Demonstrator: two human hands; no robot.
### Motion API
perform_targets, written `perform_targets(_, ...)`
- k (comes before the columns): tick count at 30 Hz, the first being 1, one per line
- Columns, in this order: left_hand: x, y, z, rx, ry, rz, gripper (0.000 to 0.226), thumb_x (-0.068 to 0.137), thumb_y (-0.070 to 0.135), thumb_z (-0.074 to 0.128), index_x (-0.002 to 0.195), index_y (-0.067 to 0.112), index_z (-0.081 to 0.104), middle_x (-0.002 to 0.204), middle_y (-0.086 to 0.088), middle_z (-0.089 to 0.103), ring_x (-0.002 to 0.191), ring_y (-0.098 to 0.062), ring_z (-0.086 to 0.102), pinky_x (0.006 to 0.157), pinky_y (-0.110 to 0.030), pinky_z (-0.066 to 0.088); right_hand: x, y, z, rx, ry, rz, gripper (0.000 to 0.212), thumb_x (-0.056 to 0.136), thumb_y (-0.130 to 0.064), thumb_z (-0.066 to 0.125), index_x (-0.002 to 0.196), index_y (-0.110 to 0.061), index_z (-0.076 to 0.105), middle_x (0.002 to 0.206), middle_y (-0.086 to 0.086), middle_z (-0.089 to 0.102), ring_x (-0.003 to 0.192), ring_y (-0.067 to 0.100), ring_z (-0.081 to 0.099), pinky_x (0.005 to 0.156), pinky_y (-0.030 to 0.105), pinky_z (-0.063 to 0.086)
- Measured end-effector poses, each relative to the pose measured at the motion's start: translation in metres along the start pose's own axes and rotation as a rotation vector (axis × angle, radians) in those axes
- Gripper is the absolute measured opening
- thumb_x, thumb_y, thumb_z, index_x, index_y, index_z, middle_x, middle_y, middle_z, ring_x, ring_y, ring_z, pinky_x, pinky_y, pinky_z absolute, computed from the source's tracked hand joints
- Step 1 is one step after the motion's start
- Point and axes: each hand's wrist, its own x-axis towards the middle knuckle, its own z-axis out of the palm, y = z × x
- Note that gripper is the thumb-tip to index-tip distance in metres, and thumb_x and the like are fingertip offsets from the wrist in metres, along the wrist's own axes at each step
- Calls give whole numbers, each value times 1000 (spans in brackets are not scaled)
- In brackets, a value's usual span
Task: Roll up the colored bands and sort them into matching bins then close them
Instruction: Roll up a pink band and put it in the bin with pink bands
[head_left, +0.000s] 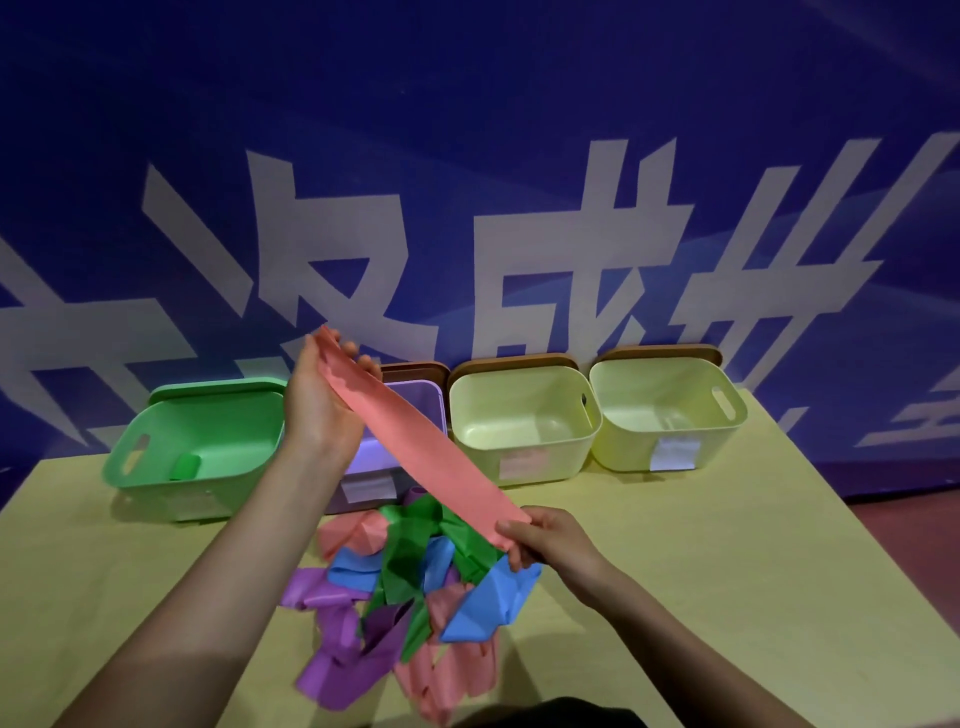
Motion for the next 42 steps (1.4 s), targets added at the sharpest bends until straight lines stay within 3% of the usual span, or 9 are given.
perform_targets(9,-27,-26,3,209,-115,-93,36,103,33,33,84,15,57,58,3,58,51,-11,53,52,-20,47,12,6,-14,-293,31,168,16,91,-20,62,104,-12,62,85,6,67,66,11,62,58,20,44)
perform_targets(14,-42,-51,-3,596,-160,-171,37,102,33,38,101,11,66,70,-7,67,53,-17,62,59,-29,49,5,-43,-2,-205,202,-183,12,92,-17,62,103,-14,65,95,16,68,73,11,63,61,18,48)
perform_targets(18,-62,-62,-4,743,-283,-121,35,103,30,34,116,16,64,84,-15,70,65,-22,66,68,-33,51,-10,-90,13,-171,264,-476,5,90,-15,64,89,-18,68,85,-2,68,78,10,61,68,24,48)
perform_targets(22,-73,-65,-1,762,-391,-91,35,104,28,33,121,23,63,104,-1,73,81,-25,72,73,-35,58,-14,-106,19,-223,182,-524,12,88,-7,66,79,-16,66,85,13,62,64,3,56,56,14,44)
perform_targets(24,-77,-65,1,768,-395,-97,35,104,27,34,122,22,62,103,4,73,82,-20,72,76,-36,59,-11,-103,17,-270,224,-543,17,86,-9,69,75,-21,66,80,8,62,67,5,55,59,15,42)
perform_targets(28,-81,-68,0,681,-361,-183,33,101,28,38,120,14,61,98,-9,74,77,-33,69,83,-53,52,-11,-101,14,-193,261,-548,8,81,-14,69,73,-12,67,72,-1,59,65,11,57,59,27,45)
perform_targets(31,-85,-72,-2,668,-352,-207,31,100,25,40,116,4,57,81,-16,71,63,-31,66,72,-44,54,-13,-103,13,-81,278,-542,16,85,-2,66,70,-6,62,63,-3,56,53,11,51,55,24,41)
perform_targets(35,-91,-75,0,732,-392,-168,21,101,17,39,104,5,55,65,-9,65,49,-22,59,54,-25,50,-12,-103,7,-62,316,-559,19,87,-3,65,71,-12,63,62,0,55,61,14,47,60,29,39)
perform_targets(42,-91,-76,0,710,-360,-200,25,102,21,37,106,8,58,64,-14,67,48,-27,61,53,-26,50,-18,-105,7,-106,308,-645,17,83,-3,62,85,-18,71,76,-3,67,71,15,60,66,32,47)
